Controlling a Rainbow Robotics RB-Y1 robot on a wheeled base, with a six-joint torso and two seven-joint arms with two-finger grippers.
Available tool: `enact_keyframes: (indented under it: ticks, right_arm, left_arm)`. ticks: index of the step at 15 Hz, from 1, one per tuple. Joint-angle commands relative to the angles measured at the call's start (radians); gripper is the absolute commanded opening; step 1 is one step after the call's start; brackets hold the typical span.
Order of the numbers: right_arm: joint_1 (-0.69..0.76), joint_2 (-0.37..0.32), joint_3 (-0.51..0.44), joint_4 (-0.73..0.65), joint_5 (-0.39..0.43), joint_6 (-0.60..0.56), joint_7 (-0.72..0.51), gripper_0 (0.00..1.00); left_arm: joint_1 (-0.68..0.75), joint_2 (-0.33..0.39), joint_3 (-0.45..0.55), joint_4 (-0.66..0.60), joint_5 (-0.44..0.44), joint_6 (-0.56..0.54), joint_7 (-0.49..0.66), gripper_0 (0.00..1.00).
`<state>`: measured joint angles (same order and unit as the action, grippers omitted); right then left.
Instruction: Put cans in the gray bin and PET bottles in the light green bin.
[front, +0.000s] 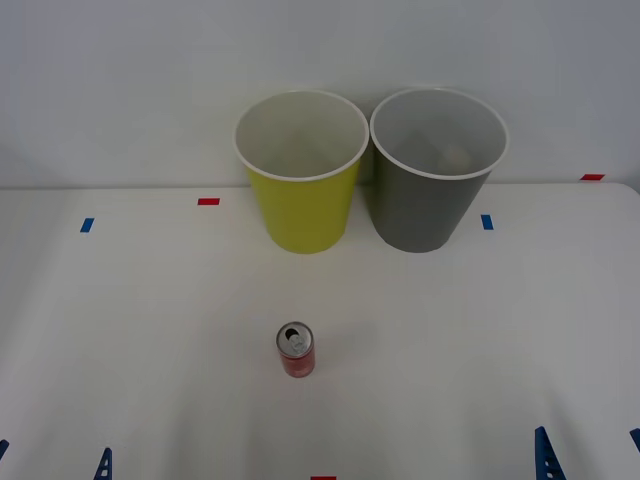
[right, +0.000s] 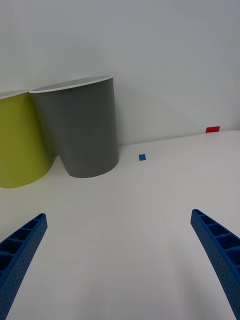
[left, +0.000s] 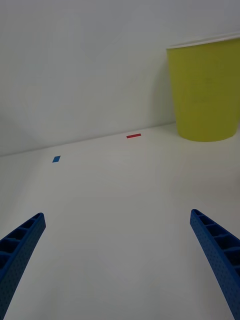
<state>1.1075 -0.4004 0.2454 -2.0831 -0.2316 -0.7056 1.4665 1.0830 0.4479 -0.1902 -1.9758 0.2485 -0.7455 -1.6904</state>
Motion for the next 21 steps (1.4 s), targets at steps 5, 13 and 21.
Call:
enact_keyframes:
  ticks: [5,13,21]
  right_arm:
    - [0.000,0.000,0.000,0.000,0.000,0.000,0.000,1.00]
    - [0.000,0.000,0.000,0.000,0.000,0.000,0.000,1.00]
    - [0.000,0.000,0.000,0.000,0.000,0.000,0.000,1.00]
  left_arm:
    - [0.000,0.000,0.000,0.000,0.000,0.000,0.000,1.00]
    - [0.000,0.000,0.000,0.000,0.000,0.000,0.000,1.00]
    - [0.000,0.000,0.000,0.000,0.000,0.000,0.000,1.00]
